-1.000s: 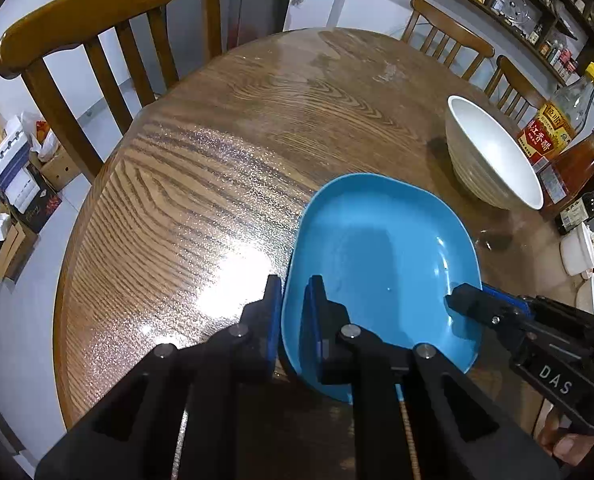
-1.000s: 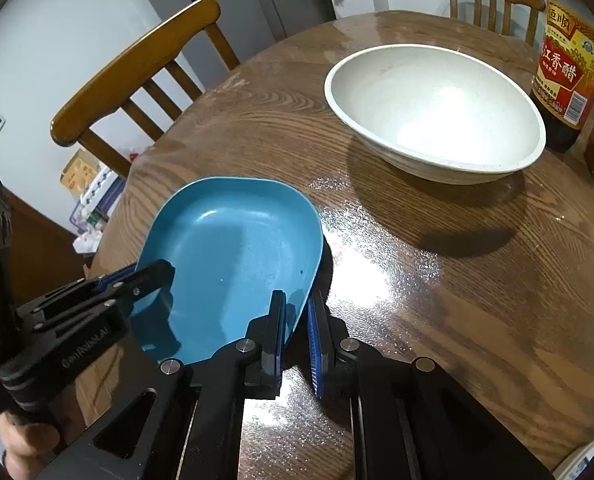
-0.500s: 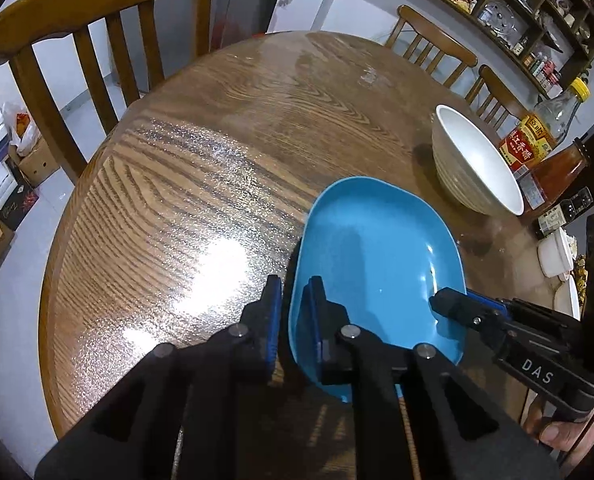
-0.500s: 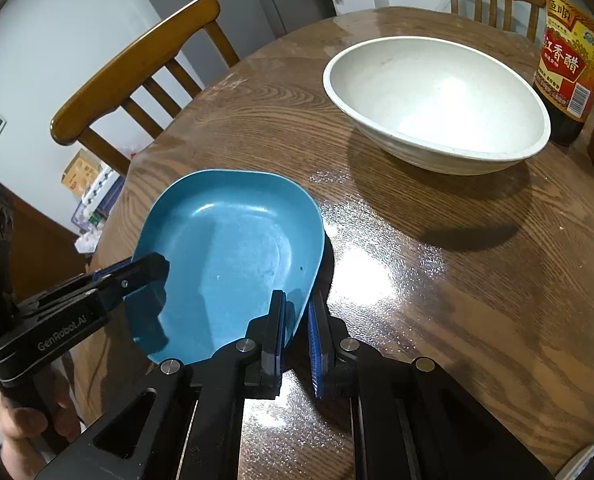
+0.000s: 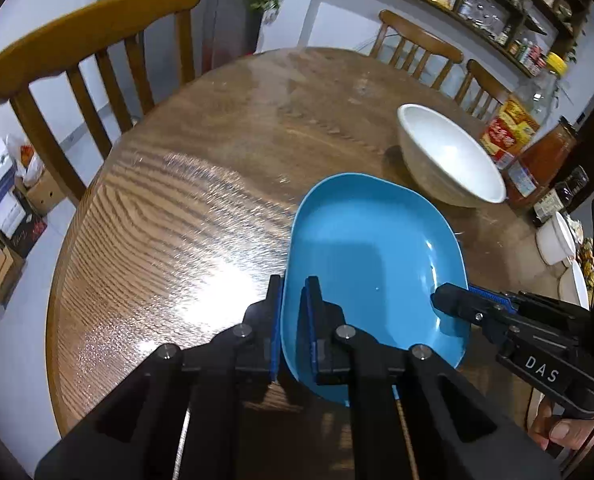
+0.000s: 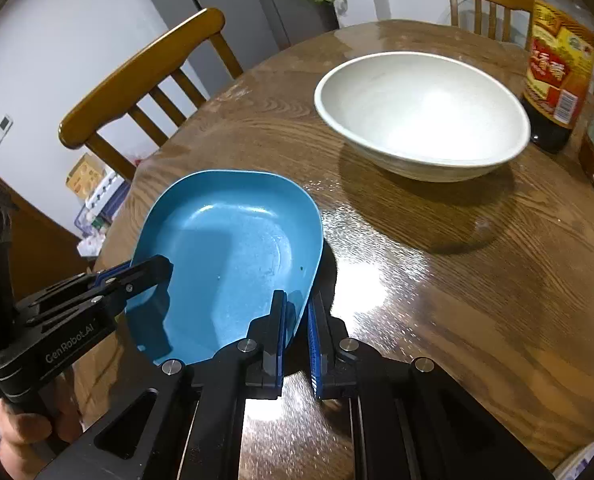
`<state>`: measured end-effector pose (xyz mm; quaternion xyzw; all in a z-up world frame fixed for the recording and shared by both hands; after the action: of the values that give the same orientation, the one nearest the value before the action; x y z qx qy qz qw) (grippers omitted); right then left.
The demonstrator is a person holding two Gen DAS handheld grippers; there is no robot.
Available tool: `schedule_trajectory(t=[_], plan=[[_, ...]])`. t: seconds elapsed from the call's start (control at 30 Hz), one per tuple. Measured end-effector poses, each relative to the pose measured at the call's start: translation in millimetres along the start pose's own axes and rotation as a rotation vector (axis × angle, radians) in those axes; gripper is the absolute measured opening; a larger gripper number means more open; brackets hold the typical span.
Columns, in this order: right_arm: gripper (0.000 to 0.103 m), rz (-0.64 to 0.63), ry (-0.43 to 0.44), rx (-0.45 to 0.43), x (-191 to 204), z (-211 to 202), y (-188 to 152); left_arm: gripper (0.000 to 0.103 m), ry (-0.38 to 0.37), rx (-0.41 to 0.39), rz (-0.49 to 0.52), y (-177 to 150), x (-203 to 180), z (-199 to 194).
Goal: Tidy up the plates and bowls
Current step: 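Lift the blue dish and carry it over the stacked plates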
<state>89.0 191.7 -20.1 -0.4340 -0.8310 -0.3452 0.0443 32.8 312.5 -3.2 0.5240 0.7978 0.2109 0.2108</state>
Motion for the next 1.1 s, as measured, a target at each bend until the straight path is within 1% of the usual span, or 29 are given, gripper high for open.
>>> schedule_trajectory(t=[0.2, 0.3, 0.33, 0.5, 0.73, 0.93, 1.0, 1.1], plan=[[0.012, 0.015, -0.021, -0.047, -8, -33, -13, 0.01, -0.027, -0.01, 0.062, -5, -30, -15], [0.012, 0.041, -0.034, -0.072, -18, -52, -22, 0.01, -0.061, -0.01, 0.108, -10, -53, -20], [0.012, 0.053, -0.056, -0.073, -23, -60, -27, 0.01, -0.073, -0.009, 0.125, -12, -62, -22], [0.012, 0.125, -0.105, -0.125, -49, -101, -50, 0.011, -0.128, -0.002, 0.218, -20, -105, -30], [0.012, 0.231, -0.18, -0.192, -81, -153, -83, 0.011, -0.204, -0.001, 0.352, -37, -175, -42], [0.012, 0.328, -0.247, -0.219, -109, -193, -124, 0.011, -0.285, 0.031, 0.449, -65, -236, -50], [0.012, 0.367, -0.276, -0.227, -120, -210, -142, 0.011, -0.311, 0.047, 0.48, -78, -255, -52], [0.012, 0.428, -0.298, -0.233, -135, -228, -167, 0.011, -0.324, 0.081, 0.52, -96, -274, -51]])
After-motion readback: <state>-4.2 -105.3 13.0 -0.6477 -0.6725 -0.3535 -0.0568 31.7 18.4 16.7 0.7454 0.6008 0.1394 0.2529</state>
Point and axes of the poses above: each gripper's, at about its wrist camera, not at the fingertips, and z roughly the way its jaws point, x to its left, y to its top, the point moved 4 cm from there along z, roughly the way its jaws point, and after that the axes turned 7 degrees about y, right-handed, at the moved point
